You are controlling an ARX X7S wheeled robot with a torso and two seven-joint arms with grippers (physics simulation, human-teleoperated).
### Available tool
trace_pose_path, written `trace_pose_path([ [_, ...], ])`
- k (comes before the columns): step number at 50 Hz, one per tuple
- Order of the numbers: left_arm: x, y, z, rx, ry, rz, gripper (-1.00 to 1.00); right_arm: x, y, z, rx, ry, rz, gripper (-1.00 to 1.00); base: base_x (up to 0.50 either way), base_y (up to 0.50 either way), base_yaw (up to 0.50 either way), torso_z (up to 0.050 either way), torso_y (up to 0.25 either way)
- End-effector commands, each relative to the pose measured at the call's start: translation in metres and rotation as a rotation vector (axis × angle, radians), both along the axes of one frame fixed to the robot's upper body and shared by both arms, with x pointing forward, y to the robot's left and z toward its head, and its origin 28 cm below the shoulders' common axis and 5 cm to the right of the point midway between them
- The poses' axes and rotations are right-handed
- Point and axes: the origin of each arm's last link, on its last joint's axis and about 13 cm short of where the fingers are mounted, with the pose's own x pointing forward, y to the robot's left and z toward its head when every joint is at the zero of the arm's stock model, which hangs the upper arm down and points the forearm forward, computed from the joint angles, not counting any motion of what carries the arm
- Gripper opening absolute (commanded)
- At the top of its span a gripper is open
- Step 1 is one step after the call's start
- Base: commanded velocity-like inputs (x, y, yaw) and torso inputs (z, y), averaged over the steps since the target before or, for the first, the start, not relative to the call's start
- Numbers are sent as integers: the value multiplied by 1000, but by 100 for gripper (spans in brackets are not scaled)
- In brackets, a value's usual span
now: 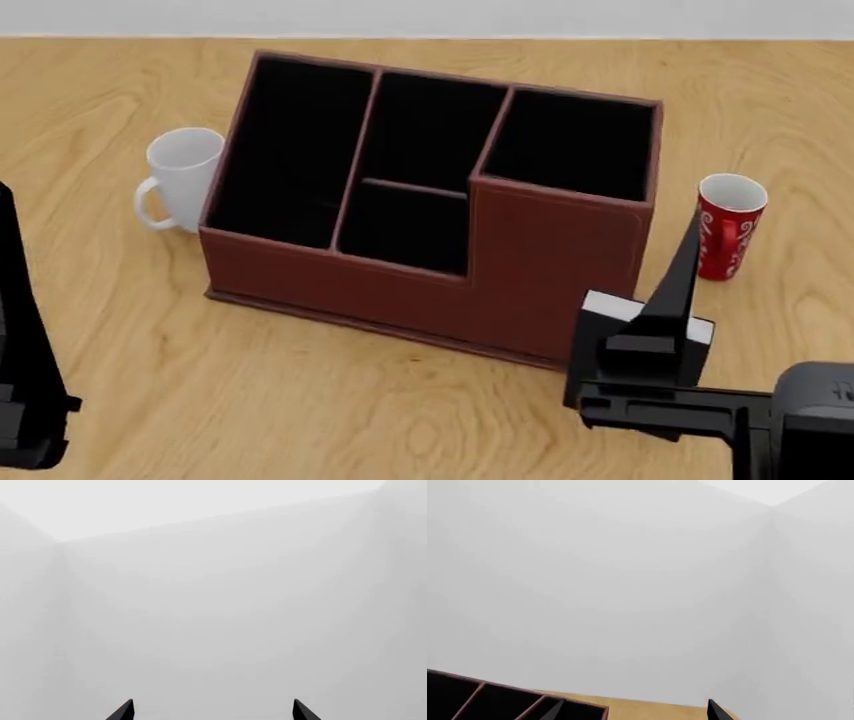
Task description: Pick up the book and place it in the right compartment of the caddy.
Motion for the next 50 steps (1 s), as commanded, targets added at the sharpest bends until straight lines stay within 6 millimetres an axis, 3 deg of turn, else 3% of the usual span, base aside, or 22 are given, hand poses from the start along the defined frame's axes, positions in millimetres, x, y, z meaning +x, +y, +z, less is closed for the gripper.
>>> trace_pose_path([
  [1,-10,9,0,-27,45,96,100,-8,-1,5,-25,8,-14,100,336,0,0,0,0],
  [17,-8,10,0,-29,44,94,100,-3,4,4,-17,9,-16,100,329,-7,0,0,0],
  [41,-11,10,1,-32,41,92,100,-7,1,3,-16,9,-5,100,78,-89,0,0,1],
  [50,-11,10,-1,-34,44,93,100,-6,1,3,-22,10,0,100,313,-85,0,0,0],
])
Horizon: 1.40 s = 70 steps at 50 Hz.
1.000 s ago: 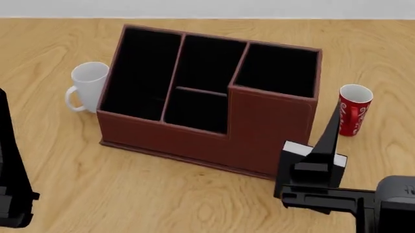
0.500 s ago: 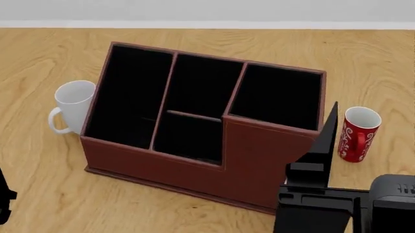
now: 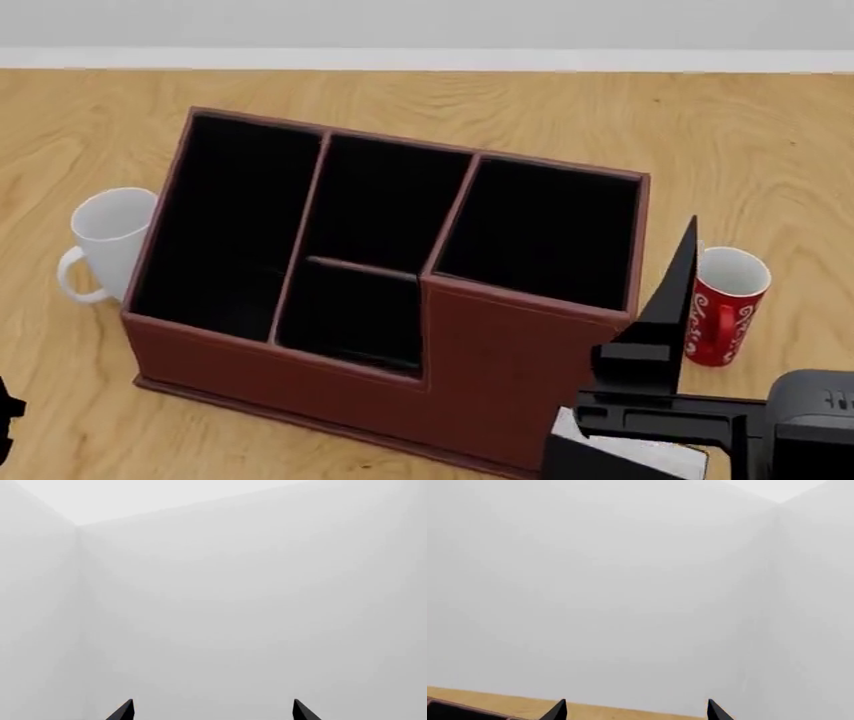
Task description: Pick up the book and place it in the right compartment of the caddy.
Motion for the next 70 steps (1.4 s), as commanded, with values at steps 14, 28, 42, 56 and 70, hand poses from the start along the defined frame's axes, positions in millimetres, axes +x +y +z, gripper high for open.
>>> trace_pose_path([
  [14,1,1,-2,-3,3,3,100,1,1,0,2,-1,11,100,418,-91,0,0,1],
  [28,0,1,2,-3,-11,3,100,-8,-3,16,-14,20,51,100,-4,0,0,0,1],
  [42,-4,4,11,-21,-54,7,100,-37,-40,107,-142,369,217,100,0,0,0,0,0],
  [56,0,4,12,-22,-64,3,100,-2,-28,168,-364,779,327,100,0,0,0,0,0],
  [70,1,5,12,-28,-71,-3,100,-4,-35,180,-442,1158,378,100,0,0,0,0,0],
])
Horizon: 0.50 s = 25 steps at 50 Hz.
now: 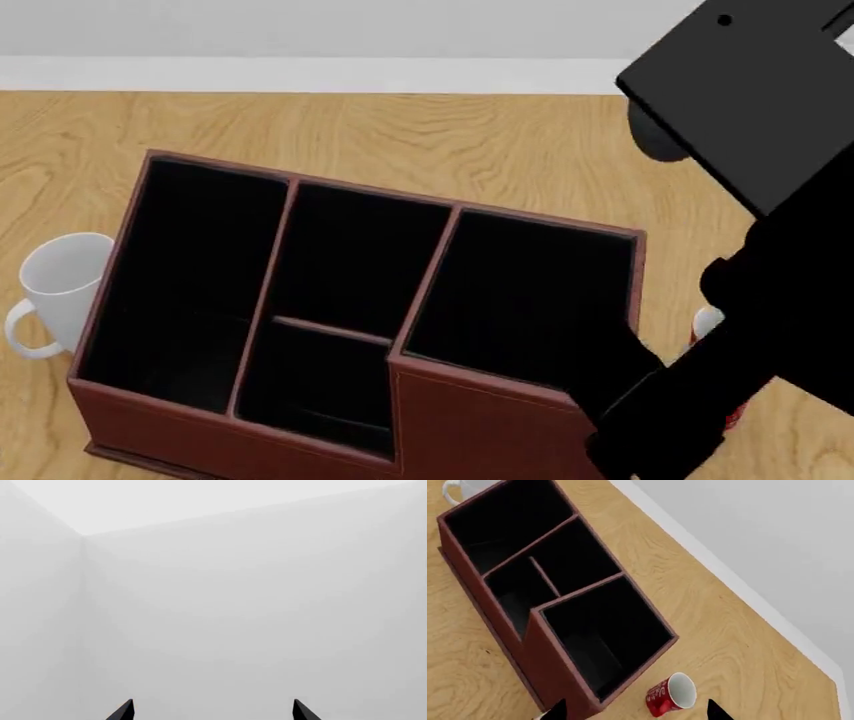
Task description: Pick up the book and place it in the right compartment of the caddy.
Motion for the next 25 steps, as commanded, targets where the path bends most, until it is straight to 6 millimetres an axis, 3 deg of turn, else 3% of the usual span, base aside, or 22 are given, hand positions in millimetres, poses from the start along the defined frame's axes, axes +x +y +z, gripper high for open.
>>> trace_pose_path([
  [1,0,1,1,-2,-6,-3,100,-10,-8,16,-112,261,-35,100,0,0,0,0,0],
  [13,1,0,-1,-10,-7,-9,100,-38,-7,7,-161,350,-85,100,0,0,0,0,0],
  [25,2,0,-3,-10,-2,-9,100,-27,-19,-15,-179,426,-116,100,0,0,0,0,0],
])
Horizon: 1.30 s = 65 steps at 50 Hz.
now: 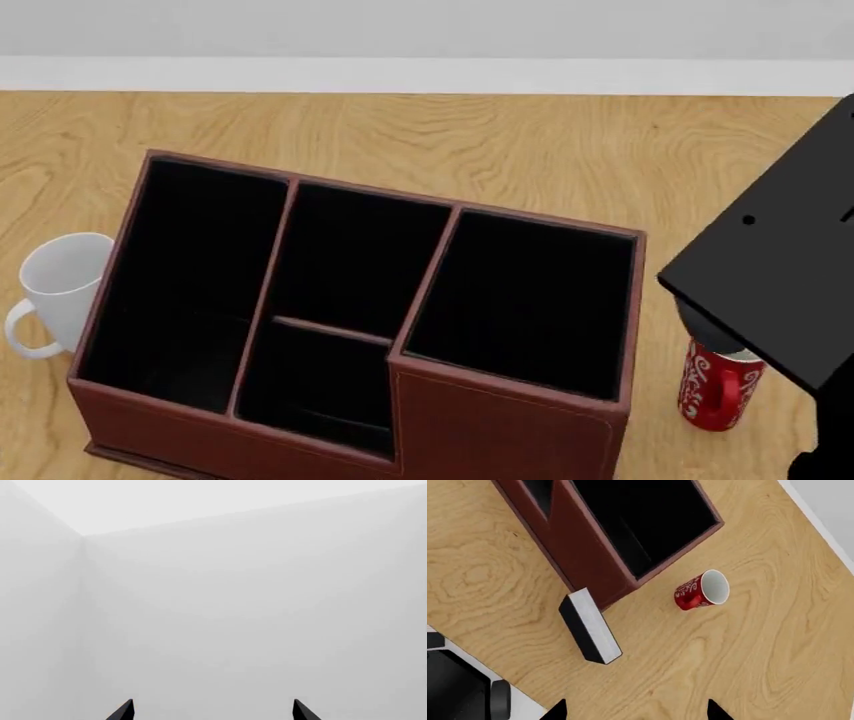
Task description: Pick up the book and place it in the right compartment of the caddy.
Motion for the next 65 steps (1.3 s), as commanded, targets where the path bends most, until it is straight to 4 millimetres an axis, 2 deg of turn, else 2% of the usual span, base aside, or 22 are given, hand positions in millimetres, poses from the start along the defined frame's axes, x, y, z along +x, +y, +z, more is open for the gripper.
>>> trace_pose_path([
  [1,0,0,-2,-2,4,0,100,3,-11,-15,-22,89,-35,100,0,0,0,0,0],
  [13,2,-1,-5,-5,10,-6,100,24,-22,-34,-41,116,-37,100,0,0,0,0,0],
  [30,1,0,-6,-8,15,-3,100,55,-12,-82,-17,142,9,100,0,0,0,0,0],
  [43,1,-1,-5,-2,18,-6,100,63,-12,-115,-5,136,24,100,0,0,0,0,0],
  [65,7,-6,-4,13,29,-24,100,73,-10,-154,-7,105,51,100,0,0,0,0,0],
])
